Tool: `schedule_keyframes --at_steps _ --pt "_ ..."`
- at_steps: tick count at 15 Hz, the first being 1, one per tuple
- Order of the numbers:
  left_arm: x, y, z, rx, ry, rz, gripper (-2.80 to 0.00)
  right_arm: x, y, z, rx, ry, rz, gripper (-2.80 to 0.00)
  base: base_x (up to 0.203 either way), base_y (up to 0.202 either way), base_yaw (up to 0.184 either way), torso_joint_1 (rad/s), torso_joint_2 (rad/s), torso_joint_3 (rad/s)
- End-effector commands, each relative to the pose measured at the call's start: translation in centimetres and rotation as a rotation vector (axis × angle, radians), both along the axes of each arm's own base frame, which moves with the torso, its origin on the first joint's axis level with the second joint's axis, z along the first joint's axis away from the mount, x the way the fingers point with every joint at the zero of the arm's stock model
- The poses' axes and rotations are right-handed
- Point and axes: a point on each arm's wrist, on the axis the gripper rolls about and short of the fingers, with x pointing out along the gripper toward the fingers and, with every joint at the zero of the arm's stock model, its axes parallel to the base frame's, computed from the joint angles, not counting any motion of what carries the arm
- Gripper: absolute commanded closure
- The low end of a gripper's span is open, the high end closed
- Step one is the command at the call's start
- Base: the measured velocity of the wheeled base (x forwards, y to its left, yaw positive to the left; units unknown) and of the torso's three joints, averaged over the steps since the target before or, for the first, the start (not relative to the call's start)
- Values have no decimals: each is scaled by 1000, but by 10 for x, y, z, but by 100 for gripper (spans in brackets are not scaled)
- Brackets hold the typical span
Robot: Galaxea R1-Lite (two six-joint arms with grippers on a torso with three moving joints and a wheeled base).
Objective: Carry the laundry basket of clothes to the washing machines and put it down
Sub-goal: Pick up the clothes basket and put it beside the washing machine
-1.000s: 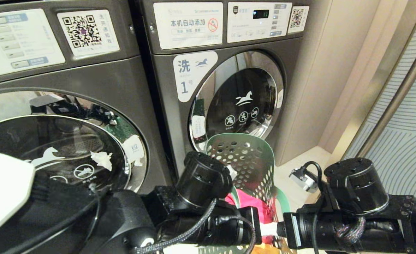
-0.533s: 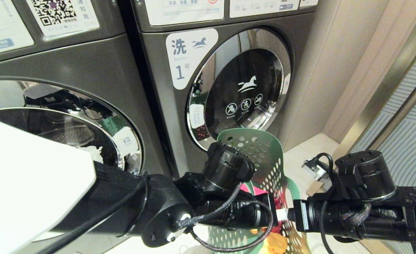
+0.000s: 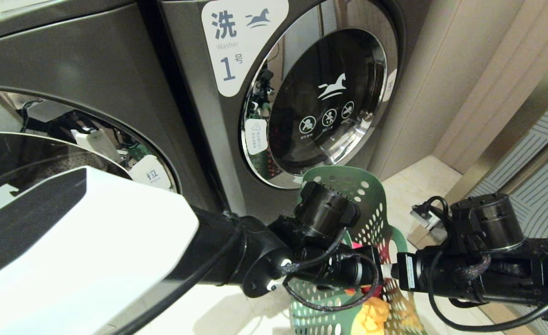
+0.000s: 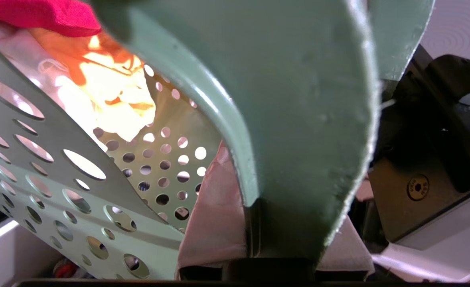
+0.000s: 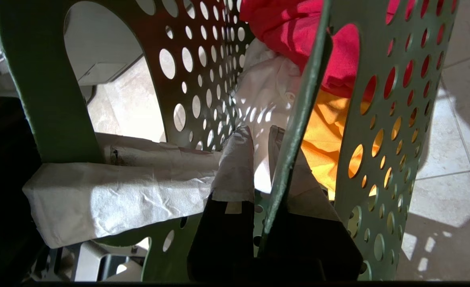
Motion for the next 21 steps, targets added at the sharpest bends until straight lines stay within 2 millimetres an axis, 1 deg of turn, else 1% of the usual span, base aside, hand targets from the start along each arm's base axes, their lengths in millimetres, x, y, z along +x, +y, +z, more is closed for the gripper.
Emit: schedule_keyframes --at_steps 1,6,10,13,14,18,21 --pt "9 -13 -15 11 12 3 0 4 -5 0 8 4 -20 0 0 0 0 1 1 -202" --pt "20 -26 -28 29 21 12 0 17 -13 -4 5 -16 -65 0 0 0 0 3 2 -198" --pt "28 -30 -36 32 23 22 0 24 -12 -19 -22 36 -69 0 0 0 0 3 6 -197" --pt "37 -33 -44 45 7 62 0 34 -17 -34 -45 81 -103 0 0 0 0 6 1 -202" --pt "40 -32 -46 52 0 80 0 36 -18 -35 -45 81 -112 0 0 0 0 5 2 -195" --pt "61 -24 -65 115 -45 224 0 53 -17 -55 -40 60 -131 0 0 0 0 6 2 -161" --pt "71 -20 -68 116 -51 255 0 60 -17 -68 -87 61 -104 0 0 0 0 1 1 -23"
